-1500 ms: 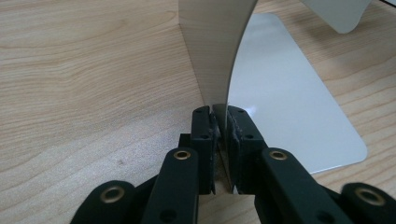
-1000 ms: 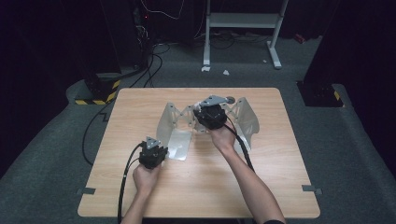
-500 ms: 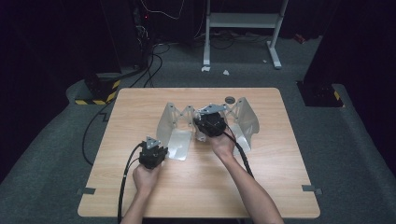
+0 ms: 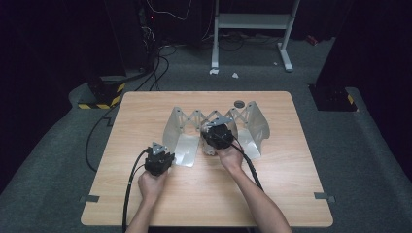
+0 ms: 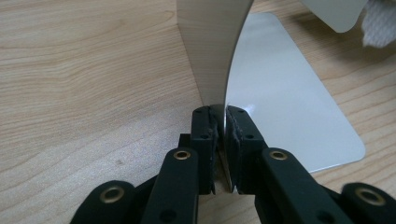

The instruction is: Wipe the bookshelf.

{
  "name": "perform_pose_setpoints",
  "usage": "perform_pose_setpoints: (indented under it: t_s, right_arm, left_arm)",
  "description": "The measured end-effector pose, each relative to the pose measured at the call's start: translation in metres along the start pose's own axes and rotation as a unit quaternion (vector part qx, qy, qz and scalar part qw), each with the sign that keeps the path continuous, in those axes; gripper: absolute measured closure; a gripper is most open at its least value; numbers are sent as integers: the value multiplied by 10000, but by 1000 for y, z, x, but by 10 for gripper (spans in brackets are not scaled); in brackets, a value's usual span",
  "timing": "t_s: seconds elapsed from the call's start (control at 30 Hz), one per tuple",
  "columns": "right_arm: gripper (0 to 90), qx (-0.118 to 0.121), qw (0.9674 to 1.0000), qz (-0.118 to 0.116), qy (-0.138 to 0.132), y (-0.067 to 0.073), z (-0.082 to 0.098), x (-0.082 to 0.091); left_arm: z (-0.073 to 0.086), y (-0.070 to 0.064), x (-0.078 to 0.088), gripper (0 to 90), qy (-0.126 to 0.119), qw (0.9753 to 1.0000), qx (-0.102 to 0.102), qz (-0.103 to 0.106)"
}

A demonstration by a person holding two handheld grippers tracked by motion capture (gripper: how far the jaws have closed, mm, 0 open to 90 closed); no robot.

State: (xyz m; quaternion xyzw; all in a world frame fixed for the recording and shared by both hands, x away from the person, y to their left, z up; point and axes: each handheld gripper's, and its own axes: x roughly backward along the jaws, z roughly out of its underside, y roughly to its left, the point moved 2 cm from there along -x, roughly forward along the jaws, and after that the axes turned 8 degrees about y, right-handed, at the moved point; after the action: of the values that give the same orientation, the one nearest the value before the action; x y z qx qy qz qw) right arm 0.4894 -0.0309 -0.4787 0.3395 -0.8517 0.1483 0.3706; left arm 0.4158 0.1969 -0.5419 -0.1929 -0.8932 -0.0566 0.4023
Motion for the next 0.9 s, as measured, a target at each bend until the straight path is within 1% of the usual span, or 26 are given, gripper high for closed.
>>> perform_pose_setpoints:
  t_s: [0.2,0.3,0.47,0.57,0.63,0.8,0.9]
  right_arm:
    - [801,1,9998,-38,185,3,13,-12]
    - [801,17,9994,-25,349,3,19,-20]
    - [801,-121,9991,-106,385,3,24,-27]
    - [801,-169,9991,-138,358,2,23,-27]
    - [801,-198,9992,-169,294,2,20,-24]
    - [801,-159,9996,-205,92,2,11,-13]
    - [801,-175,9995,-252,-122,1,7,-3]
  left_arm:
    - [0,0,0,812,0,10000,-4,-4]
    - [0,0,0,812,-1,10000,-10,-10]
    - [0,0,0,812,-1,10000,-8,-8]
    - [0,0,0,812,1,10000,-9,-6]
    - [0,0,0,812,-1,10000,-10,-9]
    - [0,-1,0,811,-6,10000,-21,-26]
    - [0,-1,0,811,-7,10000,-17,-24]
